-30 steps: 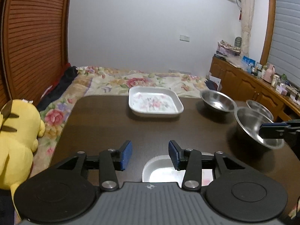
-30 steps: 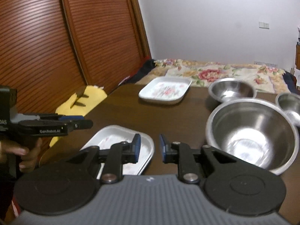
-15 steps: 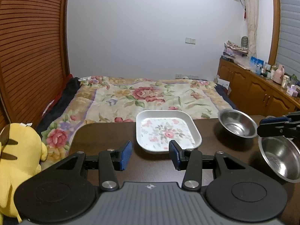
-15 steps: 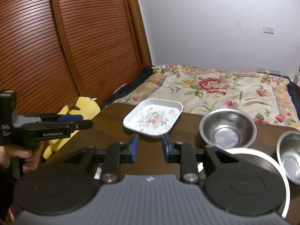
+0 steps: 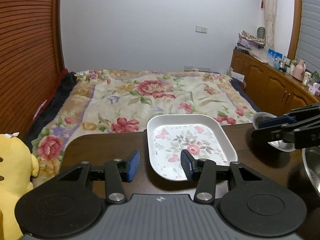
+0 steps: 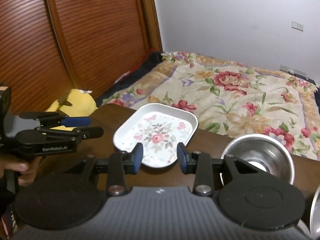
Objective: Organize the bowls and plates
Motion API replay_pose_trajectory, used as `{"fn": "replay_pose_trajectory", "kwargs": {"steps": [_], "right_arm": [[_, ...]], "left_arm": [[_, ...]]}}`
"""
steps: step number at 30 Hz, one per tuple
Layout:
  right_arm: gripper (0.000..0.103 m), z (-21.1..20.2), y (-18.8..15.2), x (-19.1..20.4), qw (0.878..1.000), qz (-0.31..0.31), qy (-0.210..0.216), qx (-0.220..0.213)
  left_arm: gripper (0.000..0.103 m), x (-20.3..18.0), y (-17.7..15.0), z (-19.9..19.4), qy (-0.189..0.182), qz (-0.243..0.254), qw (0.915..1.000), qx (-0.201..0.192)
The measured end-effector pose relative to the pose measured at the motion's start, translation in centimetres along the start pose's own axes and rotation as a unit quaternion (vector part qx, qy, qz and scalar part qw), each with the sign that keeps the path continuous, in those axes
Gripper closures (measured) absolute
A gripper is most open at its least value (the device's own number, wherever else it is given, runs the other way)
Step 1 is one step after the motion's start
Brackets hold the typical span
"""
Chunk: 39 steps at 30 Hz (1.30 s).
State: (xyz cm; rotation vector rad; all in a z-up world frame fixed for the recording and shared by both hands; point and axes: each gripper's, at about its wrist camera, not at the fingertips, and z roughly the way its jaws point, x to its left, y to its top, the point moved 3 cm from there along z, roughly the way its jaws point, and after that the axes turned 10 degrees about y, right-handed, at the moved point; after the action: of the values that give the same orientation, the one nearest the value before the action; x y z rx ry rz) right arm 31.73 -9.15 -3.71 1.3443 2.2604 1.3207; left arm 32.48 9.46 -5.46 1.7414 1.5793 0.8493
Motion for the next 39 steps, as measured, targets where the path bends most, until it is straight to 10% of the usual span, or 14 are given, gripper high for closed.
{"fn": "replay_pose_trajectory", "kwargs": {"steps": [39], "right_arm": [[0.066, 8.3, 0.7, -3.8, 0.995, 0.008, -0.015, 0.103]], "left_arm": [[0.073, 0.0, 0.0, 7.3, -0.009, 0.005, 0.9987, 0.049]]}}
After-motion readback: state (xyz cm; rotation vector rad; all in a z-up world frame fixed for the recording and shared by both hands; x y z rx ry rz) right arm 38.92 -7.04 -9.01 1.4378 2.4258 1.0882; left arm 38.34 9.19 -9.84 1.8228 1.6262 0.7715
